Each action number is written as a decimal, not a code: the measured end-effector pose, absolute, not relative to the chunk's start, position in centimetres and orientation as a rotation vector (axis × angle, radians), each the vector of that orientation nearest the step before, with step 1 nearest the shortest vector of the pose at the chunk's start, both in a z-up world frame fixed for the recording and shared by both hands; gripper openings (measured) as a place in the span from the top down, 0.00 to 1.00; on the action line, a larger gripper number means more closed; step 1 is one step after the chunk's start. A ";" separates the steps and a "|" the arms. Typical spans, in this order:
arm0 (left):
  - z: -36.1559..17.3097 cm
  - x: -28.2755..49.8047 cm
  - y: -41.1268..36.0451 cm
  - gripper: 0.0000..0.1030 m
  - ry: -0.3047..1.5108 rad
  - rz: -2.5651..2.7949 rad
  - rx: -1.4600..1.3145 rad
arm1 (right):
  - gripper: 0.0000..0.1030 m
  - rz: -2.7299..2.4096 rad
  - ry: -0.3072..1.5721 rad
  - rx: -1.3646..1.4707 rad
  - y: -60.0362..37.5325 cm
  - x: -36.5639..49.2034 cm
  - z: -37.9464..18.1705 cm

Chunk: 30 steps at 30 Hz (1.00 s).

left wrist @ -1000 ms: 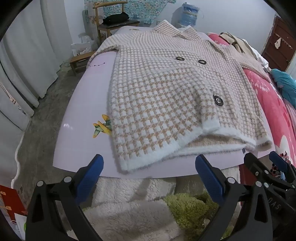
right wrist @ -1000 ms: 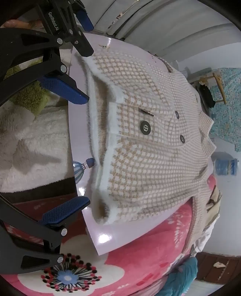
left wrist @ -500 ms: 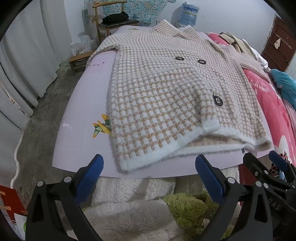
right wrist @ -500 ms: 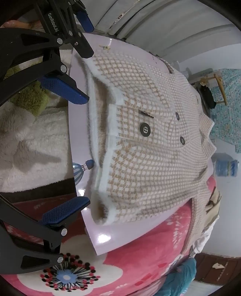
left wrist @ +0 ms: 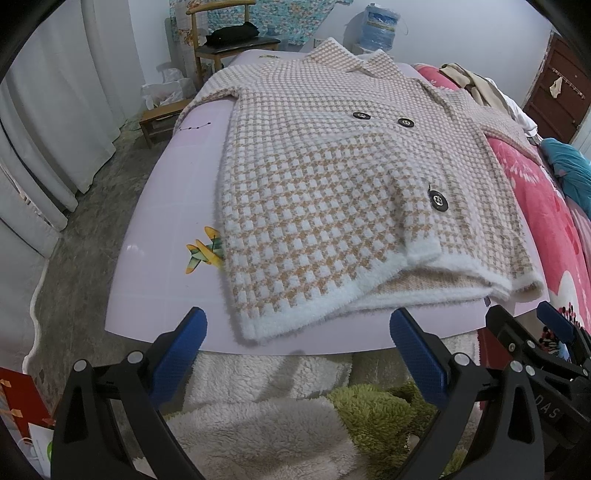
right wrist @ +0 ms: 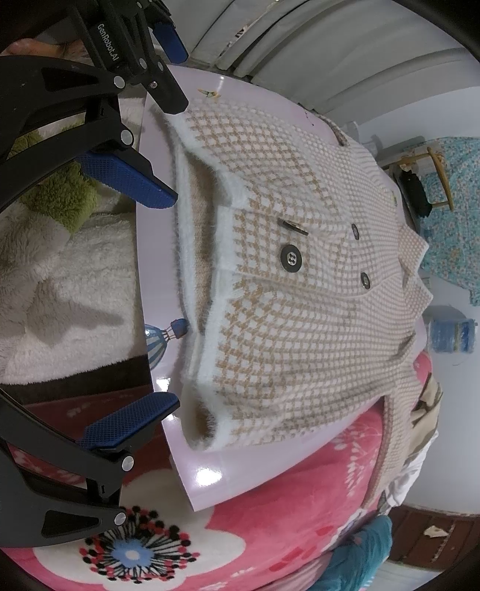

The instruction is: Fold large clothes

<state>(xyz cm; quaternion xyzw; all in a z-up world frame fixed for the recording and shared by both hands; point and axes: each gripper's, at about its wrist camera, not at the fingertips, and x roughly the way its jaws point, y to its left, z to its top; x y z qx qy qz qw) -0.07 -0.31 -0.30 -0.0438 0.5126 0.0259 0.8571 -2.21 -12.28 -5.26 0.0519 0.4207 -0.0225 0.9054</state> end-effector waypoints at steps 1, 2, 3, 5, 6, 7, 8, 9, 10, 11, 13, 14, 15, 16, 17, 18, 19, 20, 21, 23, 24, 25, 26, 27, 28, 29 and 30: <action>-0.3 -0.1 -0.3 0.05 1.077 0.054 -0.093 | 0.08 -0.046 0.869 0.107 -12.3 -2.2 -5.3; -0.3 0.0 -0.3 0.05 1.077 0.054 -0.094 | 0.08 -0.046 0.869 0.107 -12.3 -2.2 -5.2; -0.3 0.0 -0.3 0.05 1.077 0.055 -0.094 | 0.08 -0.046 0.868 0.108 -12.3 -2.2 -5.3; -0.3 0.0 -0.3 0.05 1.077 0.055 -0.094 | 0.08 -0.046 0.867 0.111 -12.4 -2.3 -5.3; -0.3 0.0 -0.3 0.05 1.078 0.055 -0.094 | 0.08 -0.046 0.867 0.111 -12.5 -2.3 -5.3; -0.3 0.0 -0.3 0.05 1.077 0.055 -0.094 | 0.08 -0.046 0.867 0.111 -12.5 -2.3 -5.3; -0.3 0.0 -0.3 0.05 1.078 0.055 -0.094 | 0.08 -0.046 0.866 0.112 -12.5 -2.3 -5.3; -0.3 0.0 -0.3 0.05 1.078 0.055 -0.094 | 0.08 -0.045 0.867 0.112 -12.5 -2.3 -5.3; -0.2 0.0 -0.3 0.05 1.078 0.055 -0.093 | 0.08 -0.045 0.868 0.111 -12.5 -2.3 -5.3; -0.2 0.0 -0.2 0.05 1.078 0.055 -0.094 | 0.08 -0.045 0.869 0.111 -12.5 -2.3 -5.3; -0.2 0.0 -0.2 0.05 1.078 0.055 -0.093 | 0.08 -0.044 0.869 0.112 -12.6 -2.4 -5.3; -0.2 0.0 -0.2 0.05 1.078 0.054 -0.093 | 0.08 -0.044 0.868 0.111 -12.6 -2.5 -5.3; -0.2 0.0 -0.3 0.05 1.078 0.054 -0.093 | 0.08 -0.045 0.867 0.110 -12.6 -2.5 -5.2; -0.2 0.0 -0.3 0.05 1.078 0.054 -0.093 | 0.08 -0.045 0.867 0.111 -12.6 -2.5 -5.3; -0.2 0.0 -0.3 0.05 1.078 0.054 -0.093 | 0.08 -0.045 0.866 0.112 -12.7 -2.5 -5.3; -0.2 0.0 -0.2 0.05 1.078 0.054 -0.093 | 0.08 -0.045 0.867 0.111 -12.6 -2.5 -5.3; -0.2 0.0 -0.3 0.05 1.077 0.055 -0.093 | 0.08 -0.046 0.867 0.109 -12.6 -2.5 -5.3; -0.2 0.0 -0.3 0.05 1.077 0.055 -0.093 | 0.08 -0.046 0.868 0.109 -12.6 -2.5 -5.3; -0.2 0.1 -0.2 0.05 1.077 0.055 -0.094 | 0.08 -0.044 0.868 0.111 -12.6 -2.5 -5.3; -0.1 0.1 -0.2 0.05 1.076 0.055 -0.095 | 0.08 -0.044 0.867 0.109 -12.6 -2.5 -5.2; -0.1 0.1 -0.2 0.05 1.076 0.054 -0.094 | 0.08 -0.044 0.867 0.110 -12.6 -2.5 -5.2; -0.1 0.1 -0.2 0.05 1.076 0.054 -0.093 | 0.08 -0.044 0.866 0.111 -12.6 -2.5 -5.2; -0.1 0.1 -0.2 0.05 1.075 0.054 -0.093 | 0.08 -0.044 0.865 0.111 -12.6 -2.6 -5.2; -0.1 0.1 -0.2 0.05 1.075 0.054 -0.094 | 0.08 -0.044 0.865 0.110 -12.6 -2.6 -5.2; -0.1 0.1 -0.2 0.05 1.076 0.054 -0.094 | 0.08 -0.044 0.865 0.110 -12.6 -2.6 -5.2; -0.1 0.1 -0.1 0.05 1.076 0.054 -0.095 | 0.08 -0.044 0.865 0.111 -12.5 -2.6 -5.2; -0.1 0.1 -0.2 0.05 1.076 0.054 -0.094 | 0.08 -0.044 0.865 0.111 -12.5 -2.6 -5.2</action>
